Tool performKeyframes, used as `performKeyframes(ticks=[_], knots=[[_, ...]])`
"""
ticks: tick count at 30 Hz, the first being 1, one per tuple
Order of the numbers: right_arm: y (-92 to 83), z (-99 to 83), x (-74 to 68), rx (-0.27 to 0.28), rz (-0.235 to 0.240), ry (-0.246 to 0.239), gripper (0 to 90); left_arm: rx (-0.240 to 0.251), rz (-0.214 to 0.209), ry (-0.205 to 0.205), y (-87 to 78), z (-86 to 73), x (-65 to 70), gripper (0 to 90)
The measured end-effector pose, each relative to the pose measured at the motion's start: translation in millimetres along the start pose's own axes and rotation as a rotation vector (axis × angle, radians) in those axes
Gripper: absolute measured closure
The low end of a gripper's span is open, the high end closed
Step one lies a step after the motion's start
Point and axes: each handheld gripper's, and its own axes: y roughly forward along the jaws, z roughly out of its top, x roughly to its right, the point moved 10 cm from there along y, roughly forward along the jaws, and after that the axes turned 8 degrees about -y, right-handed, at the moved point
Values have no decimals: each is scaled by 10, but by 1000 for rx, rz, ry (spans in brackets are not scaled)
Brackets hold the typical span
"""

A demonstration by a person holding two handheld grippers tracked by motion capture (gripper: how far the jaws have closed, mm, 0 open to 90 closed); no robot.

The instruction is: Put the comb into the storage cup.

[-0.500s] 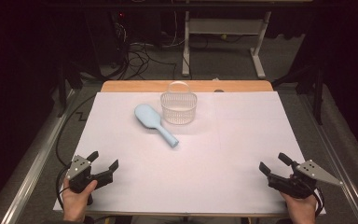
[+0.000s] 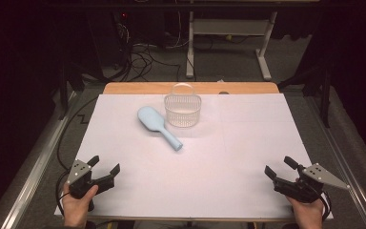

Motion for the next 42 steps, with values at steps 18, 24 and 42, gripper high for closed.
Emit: performKeyframes(ticks=[18, 24, 42], knots=[[5, -6, 2, -5, -3, -7, 160, 21, 2, 0, -17, 71, 45, 177], [3, -2, -3, -2, 1, -11, 160, 24, -5, 3, -1, 92, 68, 191], [8, -1, -8, -3, 0, -20, 160, 1, -46, 36, 144, 129, 201, 171]])
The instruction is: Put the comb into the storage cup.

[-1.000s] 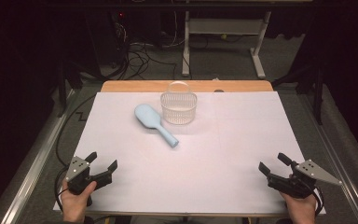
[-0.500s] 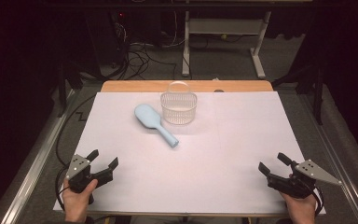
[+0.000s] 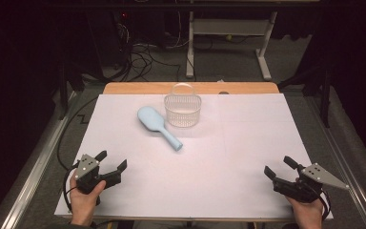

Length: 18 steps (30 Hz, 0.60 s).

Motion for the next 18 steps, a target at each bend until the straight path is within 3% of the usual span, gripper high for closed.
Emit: performKeyframes(ticks=[18], knots=[[5, -2, -33, -1, 18, -9, 163, -5, -27, 11, 109, 51, 102, 181]])
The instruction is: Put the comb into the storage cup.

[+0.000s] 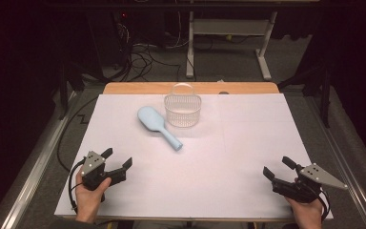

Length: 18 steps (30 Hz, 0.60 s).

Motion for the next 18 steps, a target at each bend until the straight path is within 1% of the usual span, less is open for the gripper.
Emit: performKeyframes(ticks=[9, 18], knots=[[-2, 7, -8, 6, 6, 6, 163, -4, -13, 3, 93, 41, 61, 181], [-1, 4, -9, 2, 3, 4, 163, 1, -25, 5, 143, 86, 101, 181]])
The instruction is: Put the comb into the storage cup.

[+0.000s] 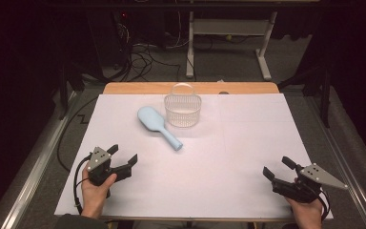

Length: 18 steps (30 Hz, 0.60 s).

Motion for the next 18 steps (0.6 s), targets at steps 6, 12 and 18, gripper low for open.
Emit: performKeyframes(ticks=[6, 12, 18], knots=[[-1, -3, 5, -1, 0, 2, 163, -2, -11, 6, 49, 26, 39, 181], [0, -9, 10, -4, -2, 4, 163, -11, -26, 15, 123, 37, 101, 184], [-4, -12, 14, -5, -4, 9, 163, -12, -34, 23, 177, 71, 150, 184]])
